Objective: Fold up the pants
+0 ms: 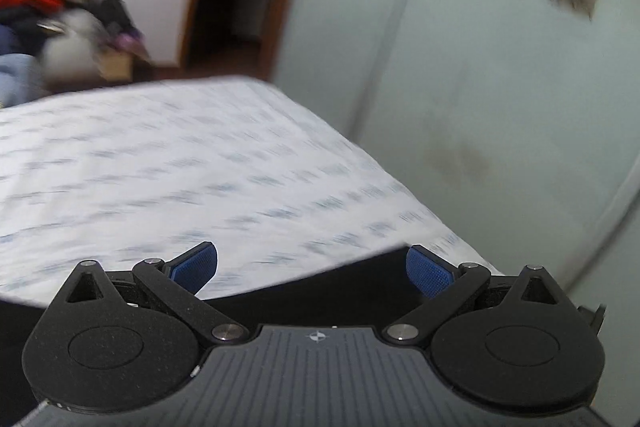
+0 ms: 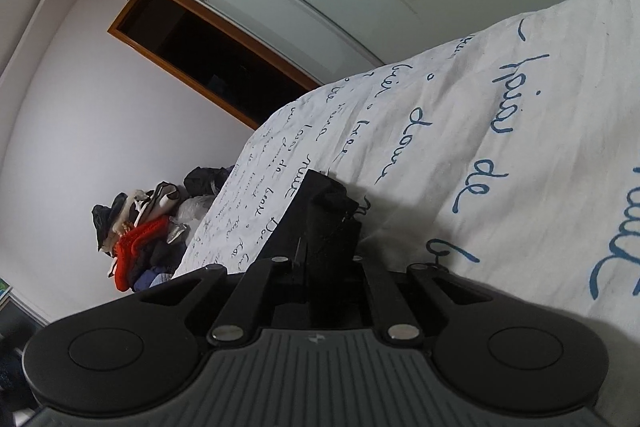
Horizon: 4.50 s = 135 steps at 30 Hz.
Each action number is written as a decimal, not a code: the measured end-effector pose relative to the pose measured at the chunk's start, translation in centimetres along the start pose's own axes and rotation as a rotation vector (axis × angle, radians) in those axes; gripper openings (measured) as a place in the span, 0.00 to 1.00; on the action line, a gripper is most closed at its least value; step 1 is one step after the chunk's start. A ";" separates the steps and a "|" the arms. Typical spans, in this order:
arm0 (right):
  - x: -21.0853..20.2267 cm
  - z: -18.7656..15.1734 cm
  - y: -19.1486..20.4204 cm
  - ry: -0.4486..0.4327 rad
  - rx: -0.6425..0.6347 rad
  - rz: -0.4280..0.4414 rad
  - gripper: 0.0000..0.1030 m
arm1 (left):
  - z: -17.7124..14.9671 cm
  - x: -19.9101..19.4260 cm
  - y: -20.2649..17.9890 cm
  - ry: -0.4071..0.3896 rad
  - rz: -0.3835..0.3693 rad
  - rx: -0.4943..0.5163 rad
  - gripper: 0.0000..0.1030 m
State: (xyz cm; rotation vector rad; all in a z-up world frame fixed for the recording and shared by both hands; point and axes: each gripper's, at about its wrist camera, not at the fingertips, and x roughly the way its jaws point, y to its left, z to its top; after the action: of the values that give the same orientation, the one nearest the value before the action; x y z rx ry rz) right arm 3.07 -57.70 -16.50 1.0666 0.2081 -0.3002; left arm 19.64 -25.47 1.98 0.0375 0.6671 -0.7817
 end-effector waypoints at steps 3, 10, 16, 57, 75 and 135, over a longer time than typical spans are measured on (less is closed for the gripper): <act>-0.1 -0.1 0.1 0.001 0.000 0.003 0.04 | 0.9 4.9 -4.6 0.097 0.026 0.090 0.98; -0.2 -0.1 -0.2 0.007 0.009 0.022 0.04 | -1.0 11.2 -11.9 0.203 0.110 0.329 0.96; -0.3 0.1 -0.4 0.007 0.015 0.042 0.04 | -0.5 14.0 -14.2 0.288 0.123 0.348 0.96; -2.1 -12.8 15.8 0.245 -0.788 0.264 0.07 | -6.5 -2.4 11.2 0.181 0.118 -0.300 0.12; 3.2 -23.0 23.1 0.452 -1.020 0.299 0.08 | -10.2 -7.7 26.5 0.120 0.101 -0.634 0.11; -2.2 -40.0 31.9 0.458 -1.887 0.781 0.72 | -27.9 -33.1 33.0 -0.308 0.894 -0.840 0.75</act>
State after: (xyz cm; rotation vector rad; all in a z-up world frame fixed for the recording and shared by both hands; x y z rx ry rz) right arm 10.91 -7.76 -8.26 -0.7344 0.3318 0.7907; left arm 9.28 26.99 -8.19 -0.5110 0.5592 0.3809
